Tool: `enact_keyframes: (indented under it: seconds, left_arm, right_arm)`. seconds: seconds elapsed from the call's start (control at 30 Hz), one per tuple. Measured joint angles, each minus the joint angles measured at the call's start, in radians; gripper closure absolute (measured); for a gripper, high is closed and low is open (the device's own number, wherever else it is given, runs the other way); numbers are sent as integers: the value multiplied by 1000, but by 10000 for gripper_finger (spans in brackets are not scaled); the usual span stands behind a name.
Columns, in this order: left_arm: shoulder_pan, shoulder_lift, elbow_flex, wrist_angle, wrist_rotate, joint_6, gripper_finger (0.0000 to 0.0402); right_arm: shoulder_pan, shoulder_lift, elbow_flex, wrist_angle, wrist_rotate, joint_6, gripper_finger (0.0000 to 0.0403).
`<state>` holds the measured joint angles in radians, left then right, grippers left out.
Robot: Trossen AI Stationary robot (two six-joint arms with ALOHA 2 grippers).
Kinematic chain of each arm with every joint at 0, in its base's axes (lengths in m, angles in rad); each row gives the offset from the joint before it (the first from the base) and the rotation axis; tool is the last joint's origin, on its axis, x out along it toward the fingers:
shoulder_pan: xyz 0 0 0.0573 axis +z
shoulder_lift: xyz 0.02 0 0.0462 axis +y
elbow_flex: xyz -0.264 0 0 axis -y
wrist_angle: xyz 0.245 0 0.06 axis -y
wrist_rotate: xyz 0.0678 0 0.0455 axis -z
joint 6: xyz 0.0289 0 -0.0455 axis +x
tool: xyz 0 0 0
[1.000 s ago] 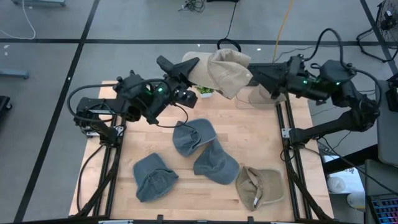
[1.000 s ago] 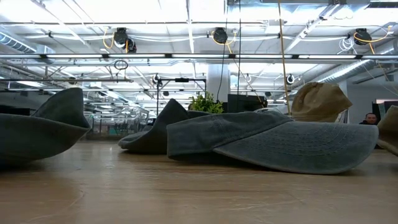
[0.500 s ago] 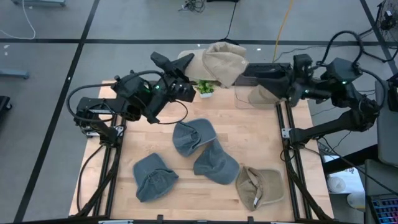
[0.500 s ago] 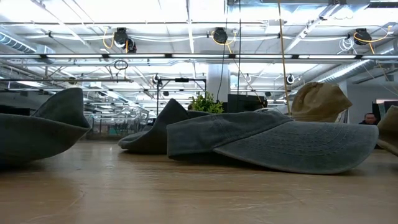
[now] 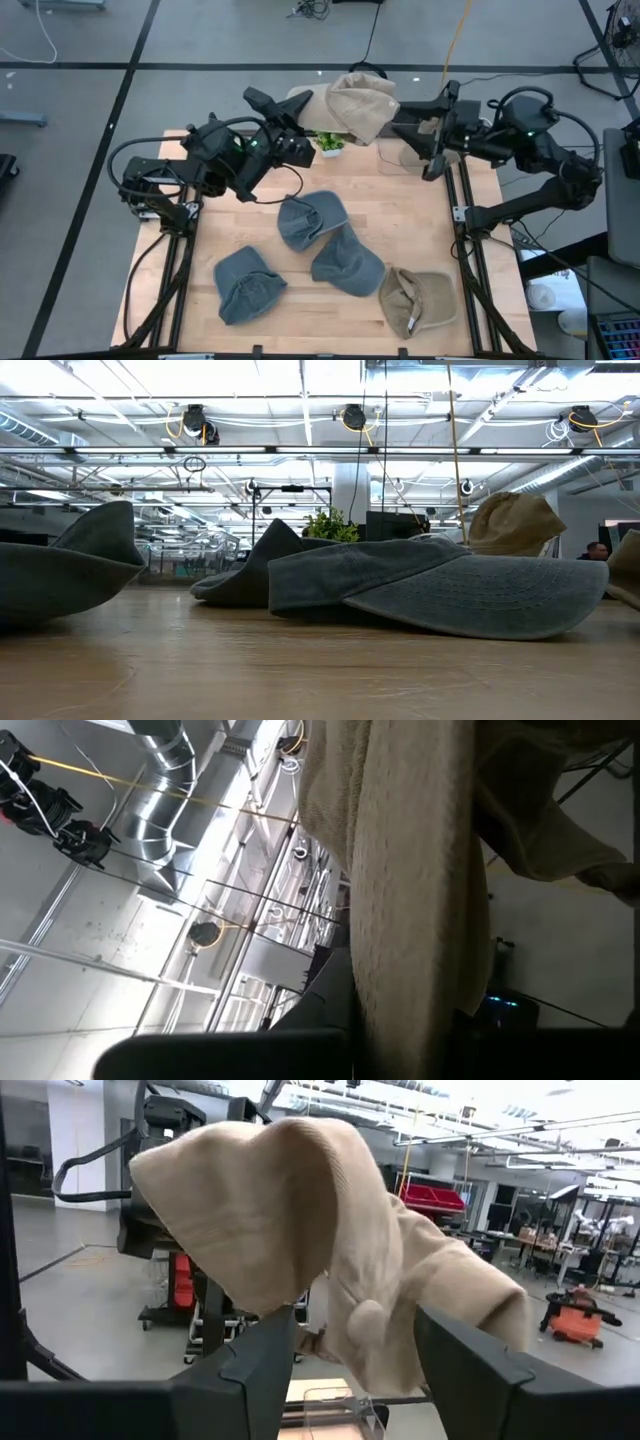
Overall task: Pick & Place hat
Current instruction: Put the top brown cap into the right transparent bin
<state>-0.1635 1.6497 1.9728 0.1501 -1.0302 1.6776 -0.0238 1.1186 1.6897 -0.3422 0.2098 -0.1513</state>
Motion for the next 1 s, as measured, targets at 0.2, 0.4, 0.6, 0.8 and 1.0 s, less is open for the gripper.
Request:
enact_keyframes:
  seconds: [0.2,0.4,0.6,0.8,1.0]
  left_arm:
    - [0,0,0,-1,0,-11,392]
    - [0,0,0,-4,0,-12,392]
    - [0,0,0,-27,0,-16,392]
    - [0,0,0,-27,0,-16,392]
    - [0,0,0,-27,-29,-104,353]
  right_arm:
    - [0,35,0,29,-2,-40,206]
    - [0,48,0,33,-2,-73,235]
    - [0,48,0,32,-2,-74,348]
    - [0,49,0,31,1,-91,388]
    - [0,12,0,19,1,-112,393]
